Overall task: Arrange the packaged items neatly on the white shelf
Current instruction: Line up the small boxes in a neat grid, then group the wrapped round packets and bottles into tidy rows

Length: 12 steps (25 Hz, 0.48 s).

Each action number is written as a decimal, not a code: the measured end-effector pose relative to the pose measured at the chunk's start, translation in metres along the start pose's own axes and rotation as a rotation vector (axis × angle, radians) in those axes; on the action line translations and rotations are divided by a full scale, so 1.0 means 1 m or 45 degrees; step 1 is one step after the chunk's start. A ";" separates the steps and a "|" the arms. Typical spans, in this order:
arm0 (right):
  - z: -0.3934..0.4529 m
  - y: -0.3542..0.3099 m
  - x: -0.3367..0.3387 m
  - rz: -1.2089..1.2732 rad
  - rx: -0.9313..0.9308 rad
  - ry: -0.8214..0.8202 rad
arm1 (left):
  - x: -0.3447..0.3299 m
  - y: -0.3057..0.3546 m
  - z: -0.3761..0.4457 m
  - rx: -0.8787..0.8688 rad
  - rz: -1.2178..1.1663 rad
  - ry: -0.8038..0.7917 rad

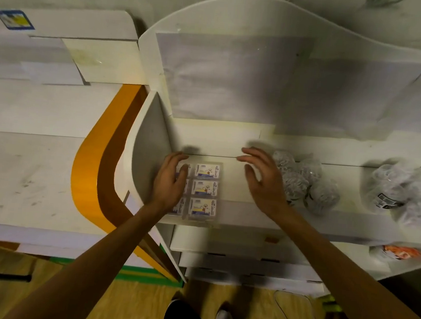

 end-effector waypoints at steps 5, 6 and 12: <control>-0.025 0.021 0.071 -0.225 -0.018 0.200 | -0.050 0.044 0.006 -0.225 0.068 -0.177; -0.032 0.027 0.082 -0.283 -0.033 0.220 | -0.063 0.053 0.006 -0.264 0.088 -0.207; -0.072 0.061 0.121 -0.563 -0.135 0.135 | -0.140 0.116 -0.002 -0.487 0.274 -0.464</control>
Point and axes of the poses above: each hand's wrist, its own z-axis towards the middle knuckle, its own x-axis out of the back of the hand, y = z × x, the point moved 7 cm from there along z, towards the middle knuckle, and after that the axes turned 9 degrees about -y, right-handed, at the moved point
